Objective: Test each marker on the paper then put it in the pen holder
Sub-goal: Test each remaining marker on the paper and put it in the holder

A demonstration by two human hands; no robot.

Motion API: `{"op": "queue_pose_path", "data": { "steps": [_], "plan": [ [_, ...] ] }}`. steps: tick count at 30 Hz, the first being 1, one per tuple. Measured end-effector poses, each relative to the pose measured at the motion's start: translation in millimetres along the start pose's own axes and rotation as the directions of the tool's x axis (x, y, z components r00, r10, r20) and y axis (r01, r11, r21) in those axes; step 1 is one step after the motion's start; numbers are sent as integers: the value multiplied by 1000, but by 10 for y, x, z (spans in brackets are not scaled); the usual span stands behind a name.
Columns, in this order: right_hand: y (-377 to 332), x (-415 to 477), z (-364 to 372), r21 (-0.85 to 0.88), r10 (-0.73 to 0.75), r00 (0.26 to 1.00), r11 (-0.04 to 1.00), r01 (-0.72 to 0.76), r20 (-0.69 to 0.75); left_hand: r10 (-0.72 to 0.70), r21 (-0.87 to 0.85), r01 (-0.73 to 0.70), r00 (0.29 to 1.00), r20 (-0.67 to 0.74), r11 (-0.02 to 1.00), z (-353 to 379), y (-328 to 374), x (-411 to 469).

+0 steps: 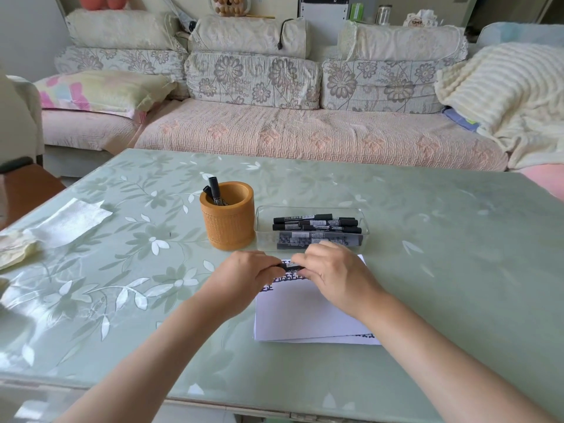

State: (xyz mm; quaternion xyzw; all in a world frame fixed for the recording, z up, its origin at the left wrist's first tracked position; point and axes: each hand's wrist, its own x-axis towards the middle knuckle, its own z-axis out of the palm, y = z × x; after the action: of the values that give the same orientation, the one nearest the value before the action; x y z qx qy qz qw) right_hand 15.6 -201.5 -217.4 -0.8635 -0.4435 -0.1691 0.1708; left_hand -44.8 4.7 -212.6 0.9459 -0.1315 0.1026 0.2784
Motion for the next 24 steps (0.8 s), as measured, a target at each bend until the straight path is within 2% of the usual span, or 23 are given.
{"op": "queue_pose_path", "data": {
  "steps": [2, 5, 7, 9, 12, 15, 20, 24],
  "plan": [
    [-43, 7, -23, 35, 49, 998, 998, -50, 37, 68, 50, -67, 997, -36, 997, -11, -35, 2],
    [-91, 28, -49, 208, 169, 966, 955, -210, 198, 199, 141, -188, 977, -70, 972, -41, -86, 3],
    [-85, 46, -69, 333, 218, 935, 891, -308, 279, 241, 164, -224, 967, -87, 961, -44, -116, -4],
    [-55, 43, -65, 365, 225, 928, 871, -328, 297, 247, 158, -229, 963, -103, 960, -34, -123, -18],
    [-14, 32, -28, 254, 151, 972, 948, -194, 182, 184, 107, -175, 979, -84, 979, -17, -93, -34],
    [47, 26, -29, 87, 56, 997, 994, -61, 53, 27, 39, -25, 998, -49, 999, -34, -177, -58],
    [160, -38, -117, 136, 224, 970, 962, -235, 96, -47, 69, 59, 984, -169, 996, -142, -418, -110],
    [117, -30, -31, 236, 264, 951, 926, -296, 158, -100, 224, 138, 980, -175, 965, -57, -501, -173]
  ]
}}
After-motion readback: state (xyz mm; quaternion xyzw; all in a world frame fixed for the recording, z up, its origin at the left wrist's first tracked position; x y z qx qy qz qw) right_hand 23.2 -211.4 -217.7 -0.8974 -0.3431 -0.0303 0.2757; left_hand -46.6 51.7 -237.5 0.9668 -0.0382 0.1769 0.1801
